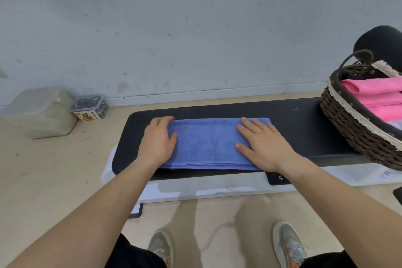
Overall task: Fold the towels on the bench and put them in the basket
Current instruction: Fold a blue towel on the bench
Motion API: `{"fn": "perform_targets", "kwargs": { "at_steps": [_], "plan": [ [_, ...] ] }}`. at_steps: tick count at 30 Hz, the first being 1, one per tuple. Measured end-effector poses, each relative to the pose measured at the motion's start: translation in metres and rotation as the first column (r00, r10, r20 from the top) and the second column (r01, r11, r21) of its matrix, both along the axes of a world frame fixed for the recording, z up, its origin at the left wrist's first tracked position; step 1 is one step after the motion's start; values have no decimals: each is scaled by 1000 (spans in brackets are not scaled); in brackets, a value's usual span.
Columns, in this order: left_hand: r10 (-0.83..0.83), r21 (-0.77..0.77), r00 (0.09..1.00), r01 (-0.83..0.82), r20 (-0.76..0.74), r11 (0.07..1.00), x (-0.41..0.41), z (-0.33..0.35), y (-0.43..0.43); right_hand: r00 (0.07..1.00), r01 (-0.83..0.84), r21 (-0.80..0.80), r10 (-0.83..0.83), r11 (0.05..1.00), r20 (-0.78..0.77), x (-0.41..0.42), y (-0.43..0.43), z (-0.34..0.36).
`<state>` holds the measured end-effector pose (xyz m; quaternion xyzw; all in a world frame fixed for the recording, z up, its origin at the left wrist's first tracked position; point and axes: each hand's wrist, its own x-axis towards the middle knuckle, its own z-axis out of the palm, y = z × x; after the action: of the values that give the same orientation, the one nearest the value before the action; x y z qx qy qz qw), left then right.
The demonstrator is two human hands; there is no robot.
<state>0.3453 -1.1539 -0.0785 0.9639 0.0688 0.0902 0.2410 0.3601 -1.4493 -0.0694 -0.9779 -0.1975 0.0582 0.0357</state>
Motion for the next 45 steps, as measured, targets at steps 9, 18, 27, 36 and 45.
{"fn": "perform_targets", "kwargs": {
  "at_steps": [9,18,27,36,45],
  "plan": [
    [200,112,932,-174,-301,978,7,14,-1,979,-198,105,203,975,-32,0,27,11],
    [93,-477,981,-165,-172,863,11,35,7,980,-174,219,192,960,-60,8,35,8],
    [42,-818,995,45,85,573,19,74,-31,978,-198,268,207,943,-5,13,63,7],
    [-151,-557,984,177,94,811,33,55,-123,997,64,395,-71,917,3,15,-44,14],
    [-290,-329,957,275,3,904,33,33,-181,996,88,304,-88,949,-14,1,-66,-8]
  ]
}}
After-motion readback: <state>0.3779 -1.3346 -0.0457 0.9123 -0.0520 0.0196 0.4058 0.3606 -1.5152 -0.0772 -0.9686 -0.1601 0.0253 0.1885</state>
